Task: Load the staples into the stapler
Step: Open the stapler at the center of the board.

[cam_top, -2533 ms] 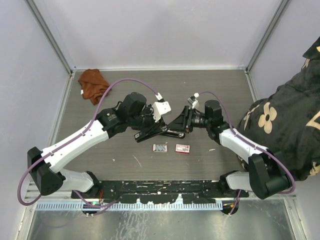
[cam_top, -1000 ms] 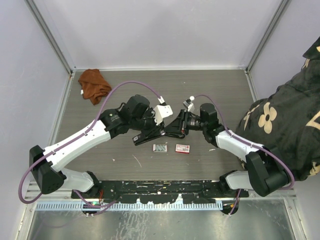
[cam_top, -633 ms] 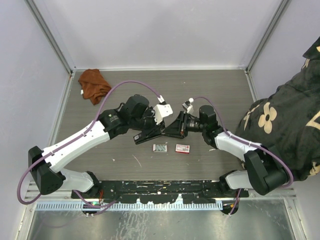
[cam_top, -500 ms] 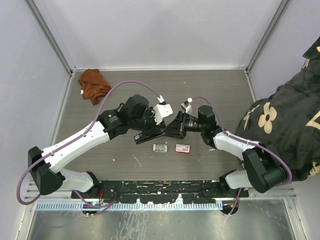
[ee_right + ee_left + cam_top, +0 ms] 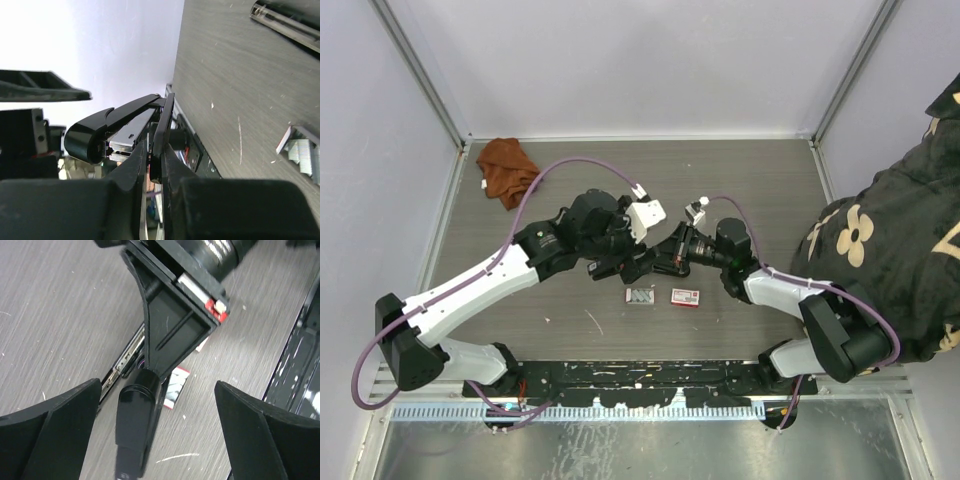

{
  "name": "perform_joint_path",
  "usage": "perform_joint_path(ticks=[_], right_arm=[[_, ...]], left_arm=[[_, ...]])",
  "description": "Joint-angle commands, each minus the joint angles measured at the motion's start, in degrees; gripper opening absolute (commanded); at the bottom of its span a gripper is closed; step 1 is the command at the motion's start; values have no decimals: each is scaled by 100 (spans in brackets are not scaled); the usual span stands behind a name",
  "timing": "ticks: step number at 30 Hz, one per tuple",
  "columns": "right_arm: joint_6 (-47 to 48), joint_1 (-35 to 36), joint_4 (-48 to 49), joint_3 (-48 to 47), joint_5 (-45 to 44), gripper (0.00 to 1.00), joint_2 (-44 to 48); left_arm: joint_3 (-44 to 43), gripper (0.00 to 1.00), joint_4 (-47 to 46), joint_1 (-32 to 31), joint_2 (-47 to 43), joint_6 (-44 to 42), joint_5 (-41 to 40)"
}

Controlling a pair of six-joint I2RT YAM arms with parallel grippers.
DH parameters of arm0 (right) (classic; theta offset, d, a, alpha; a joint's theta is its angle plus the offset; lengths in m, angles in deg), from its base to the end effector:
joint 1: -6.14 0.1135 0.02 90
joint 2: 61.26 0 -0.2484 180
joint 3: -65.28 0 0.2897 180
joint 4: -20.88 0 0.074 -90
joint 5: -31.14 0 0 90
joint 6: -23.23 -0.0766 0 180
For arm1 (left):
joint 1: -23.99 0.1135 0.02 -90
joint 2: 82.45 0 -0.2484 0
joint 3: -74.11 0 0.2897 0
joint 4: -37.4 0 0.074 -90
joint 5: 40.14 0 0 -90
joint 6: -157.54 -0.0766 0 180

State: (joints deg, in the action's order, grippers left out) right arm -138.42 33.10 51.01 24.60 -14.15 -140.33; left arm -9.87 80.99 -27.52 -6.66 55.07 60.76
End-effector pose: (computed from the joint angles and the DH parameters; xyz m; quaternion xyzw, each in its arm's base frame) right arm 0.2671 0.1963 0.1590 0.0357 0.7415 0.6464 0.1765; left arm 0.2173 -0.2966 0.3091 0.5056 0.7272 -0.2321 0.4021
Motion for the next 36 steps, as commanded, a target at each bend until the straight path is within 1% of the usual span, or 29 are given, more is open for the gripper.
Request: perform_joint_path(ticks=[1, 3, 4, 6, 8, 13, 16, 24, 31, 36], right_arm=[[104, 30, 637, -8, -911, 1, 430], [307, 35, 577, 10, -1217, 1, 495], [410, 41, 548, 23, -1389, 1, 538], [643, 80, 447, 31, -1727, 1, 602], [897, 150, 260, -4, -2102, 1, 643], [1156, 293, 19, -140, -2561, 1, 615], [1258, 340, -71, -254, -2625, 1, 568], [1335, 376, -147, -338, -2593, 1, 485], [1374, 371, -247, -313, -2654, 1, 522], [1390, 343, -374, -292, -2738, 1, 574]], left_arm=[[-24, 99, -1135, -26, -400, 1122, -658], [-52, 98, -1335, -27, -443, 1733, -1134], [-108, 98, -1278, -28, -395, 2093, -1518], [-303, 98, -895, -26, -168, 2711, -2348], [-466, 98, -551, -26, 59, 3076, -2785], [-715, 98, -315, -22, 557, 3371, -2774], [-908, 98, -92, -13, 875, 3379, -3008], [-1062, 98, 108, 62, 1365, 3296, -3078], [-804, 98, 84, 348, 1211, 3291, -3070], [-360, 98, -126, 841, 766, 3422, -2606]])
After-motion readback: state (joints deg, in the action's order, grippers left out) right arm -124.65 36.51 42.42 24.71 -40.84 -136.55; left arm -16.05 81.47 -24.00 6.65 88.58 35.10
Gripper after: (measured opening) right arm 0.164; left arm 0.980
